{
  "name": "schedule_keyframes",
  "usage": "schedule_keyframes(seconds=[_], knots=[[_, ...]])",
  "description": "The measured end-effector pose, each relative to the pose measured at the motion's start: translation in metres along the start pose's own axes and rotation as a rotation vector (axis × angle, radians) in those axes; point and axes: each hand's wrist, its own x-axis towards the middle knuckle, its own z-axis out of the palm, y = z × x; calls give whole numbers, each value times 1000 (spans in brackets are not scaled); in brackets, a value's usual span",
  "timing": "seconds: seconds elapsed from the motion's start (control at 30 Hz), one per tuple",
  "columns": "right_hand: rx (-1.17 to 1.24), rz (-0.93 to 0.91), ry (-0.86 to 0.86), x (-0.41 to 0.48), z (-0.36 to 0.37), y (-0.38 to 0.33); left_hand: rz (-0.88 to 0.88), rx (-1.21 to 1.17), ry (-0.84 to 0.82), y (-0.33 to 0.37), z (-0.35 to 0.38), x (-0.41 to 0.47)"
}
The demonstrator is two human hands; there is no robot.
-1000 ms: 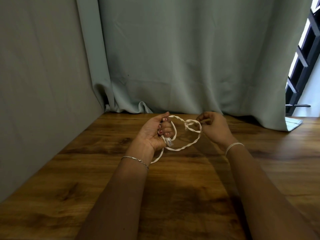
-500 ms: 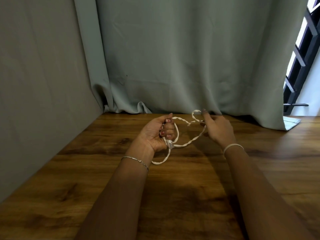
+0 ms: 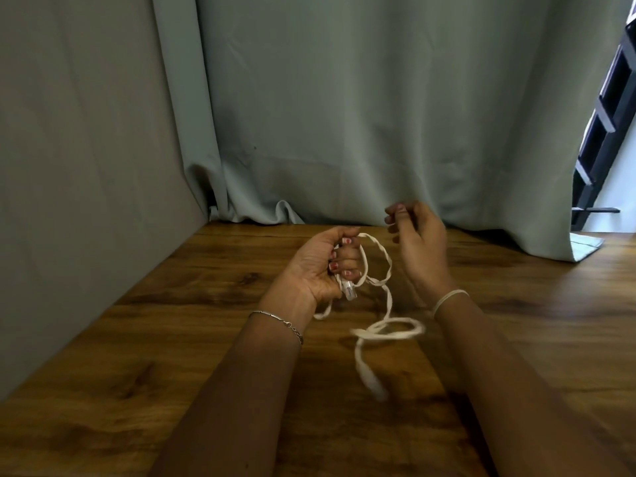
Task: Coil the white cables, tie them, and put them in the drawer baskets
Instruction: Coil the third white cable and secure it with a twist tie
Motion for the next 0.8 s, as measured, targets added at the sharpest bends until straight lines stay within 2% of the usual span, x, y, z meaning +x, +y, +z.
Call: schedule_keyframes(seconds=[0.07, 0.13, 0.23, 0.33, 0.43, 0.53, 0.63, 0.7, 0.8], knots=[[214, 65, -147, -3, 1, -12, 22, 3, 8, 0, 0, 2], [267, 147, -354, -4, 1, -17, 45, 0, -1, 0, 0, 3], [255, 215, -597, -5, -3, -14, 74, -41, -20, 4, 0, 5], [58, 153, -664, -3, -6, -10, 101, -105, -10, 7, -2, 4], [-206, 5, -630, -2, -8, -5, 96, -91, 27, 6, -4, 4], [-608, -198, -553, -1, -14, 1, 73, -52, 67, 4, -4, 2], [-912, -361, -275, 1, -20, -3, 27, 4, 69, 3, -3, 2], [-907, -351, -108, 4, -22, -8, -2, 85, 66, 1, -2, 2], [-820, -275, -48, 6, -19, -6, -19, 154, 74, -1, -2, 3]])
